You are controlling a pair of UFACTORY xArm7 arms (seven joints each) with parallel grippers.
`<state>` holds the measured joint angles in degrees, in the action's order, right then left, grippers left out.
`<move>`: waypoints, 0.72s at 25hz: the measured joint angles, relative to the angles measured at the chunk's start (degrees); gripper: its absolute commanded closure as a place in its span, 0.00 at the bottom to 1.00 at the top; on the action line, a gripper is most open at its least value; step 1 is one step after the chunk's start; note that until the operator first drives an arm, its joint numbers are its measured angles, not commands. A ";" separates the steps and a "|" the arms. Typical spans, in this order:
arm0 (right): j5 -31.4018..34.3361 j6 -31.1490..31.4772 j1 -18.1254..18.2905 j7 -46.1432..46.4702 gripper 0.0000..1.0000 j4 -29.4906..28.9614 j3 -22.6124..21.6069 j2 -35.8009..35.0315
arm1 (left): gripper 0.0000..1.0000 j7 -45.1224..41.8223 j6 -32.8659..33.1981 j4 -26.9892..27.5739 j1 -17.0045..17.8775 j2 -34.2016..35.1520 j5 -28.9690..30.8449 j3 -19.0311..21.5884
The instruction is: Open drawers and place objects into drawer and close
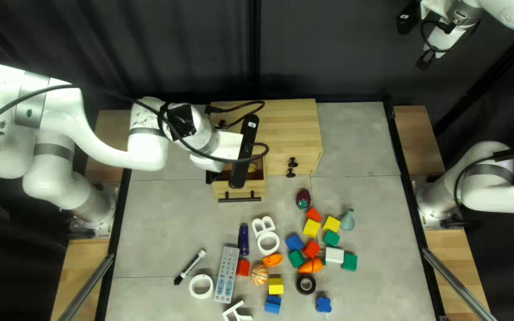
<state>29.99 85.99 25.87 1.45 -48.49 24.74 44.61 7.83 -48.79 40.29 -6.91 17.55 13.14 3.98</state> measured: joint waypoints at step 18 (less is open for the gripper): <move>0.00 0.00 0.00 0.00 0.00 0.00 0.00 0.00 | 0.00 -4.89 -17.92 0.05 10.23 3.84 -15.70 7.07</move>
<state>29.99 85.99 25.87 1.45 -48.49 24.74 44.61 2.94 -66.72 40.34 3.32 21.39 -2.56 11.05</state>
